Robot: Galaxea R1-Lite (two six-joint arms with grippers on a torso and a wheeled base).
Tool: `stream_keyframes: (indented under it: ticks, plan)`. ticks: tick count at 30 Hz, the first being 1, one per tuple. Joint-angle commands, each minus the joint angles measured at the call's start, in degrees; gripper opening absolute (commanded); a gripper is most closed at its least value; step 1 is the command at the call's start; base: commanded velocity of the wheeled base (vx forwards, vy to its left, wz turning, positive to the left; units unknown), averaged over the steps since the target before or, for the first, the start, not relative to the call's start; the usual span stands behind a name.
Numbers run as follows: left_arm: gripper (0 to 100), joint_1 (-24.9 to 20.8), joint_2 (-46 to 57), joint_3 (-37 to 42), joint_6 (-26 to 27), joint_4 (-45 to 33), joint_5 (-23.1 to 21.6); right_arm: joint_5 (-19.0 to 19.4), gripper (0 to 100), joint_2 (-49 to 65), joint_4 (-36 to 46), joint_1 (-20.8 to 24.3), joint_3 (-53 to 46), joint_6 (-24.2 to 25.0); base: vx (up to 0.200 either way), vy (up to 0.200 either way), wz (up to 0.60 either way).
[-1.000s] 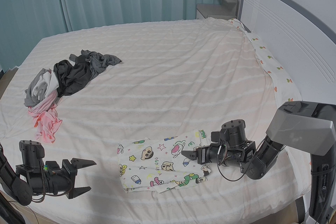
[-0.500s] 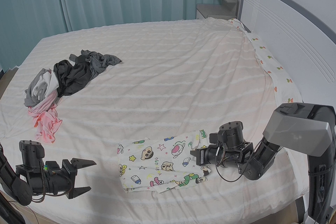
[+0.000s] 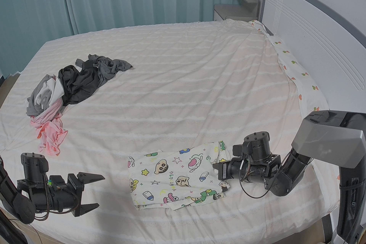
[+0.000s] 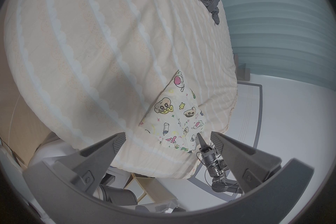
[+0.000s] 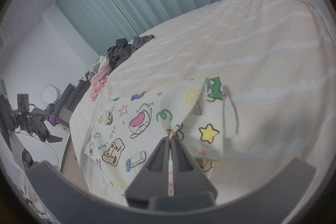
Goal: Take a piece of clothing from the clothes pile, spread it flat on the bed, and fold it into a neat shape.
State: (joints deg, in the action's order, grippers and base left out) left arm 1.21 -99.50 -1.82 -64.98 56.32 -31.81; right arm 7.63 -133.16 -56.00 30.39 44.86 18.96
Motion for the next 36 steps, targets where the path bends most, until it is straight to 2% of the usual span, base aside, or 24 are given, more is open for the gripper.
stream_keyframes:
  ticks: [1, 21, 25, 28, 29, 31, 33, 34, 36]
  plan:
    - [100, 0.0, -0.1, 0.0, 0.0, 0.0, 0.0, -0.1, 0, 0.7, -0.1, -0.7, -0.9, -0.1, 0.0, 0.0, 0.0]
    - [100, 0.0, -0.1, 0.0, 0.0, 0.0, 0.0, -0.2, 0, 0.7, -0.2, -4.3, -0.9, -0.3, 0.0, 0.0, 0.0]
    - [100, -0.1, -0.1, 0.0, 0.0, 0.0, 0.1, 0.2, 0, 2.3, -0.1, -4.3, -2.1, 0.4, 0.0, 0.0, 0.0]
    - [100, -1.6, -0.7, -0.6, 0.7, 0.2, 0.8, 0.4, 0, 4.2, -0.3, -4.1, -4.3, 4.7, 0.0, 0.0, 0.0]
    - [100, -2.5, -1.0, -0.8, 1.0, 0.2, 1.2, 0.8, 100, 4.5, -0.8, -4.2, -4.6, 5.7, 0.0, 0.0, 0.0]
    - [100, -7.1, -2.5, -2.5, 1.3, 0.2, 5.3, 3.9, 100, 4.6, -3.8, -5.2, -6.6, 7.9, 0.0, 0.0, 0.0]
    - [100, -11.9, -6.0, -4.9, 1.3, 0.2, 12.4, 7.0, 100, 4.0, -8.1, -6.4, -8.7, 8.9, 0.0, 0.0, 0.0]
    - [100, -13.2, -7.4, -5.7, 1.3, 0.2, 14.7, 7.7, 100, 3.8, -9.3, -6.5, -9.2, 9.0, 0.0, 0.0, 0.0]
    - [100, -16.4, -12.9, -10.1, 1.3, 0.3, 22.4, 8.2, 100, 2.6, -12.3, -6.6, -9.8, 9.4, 0.0, 0.0, 0.0]
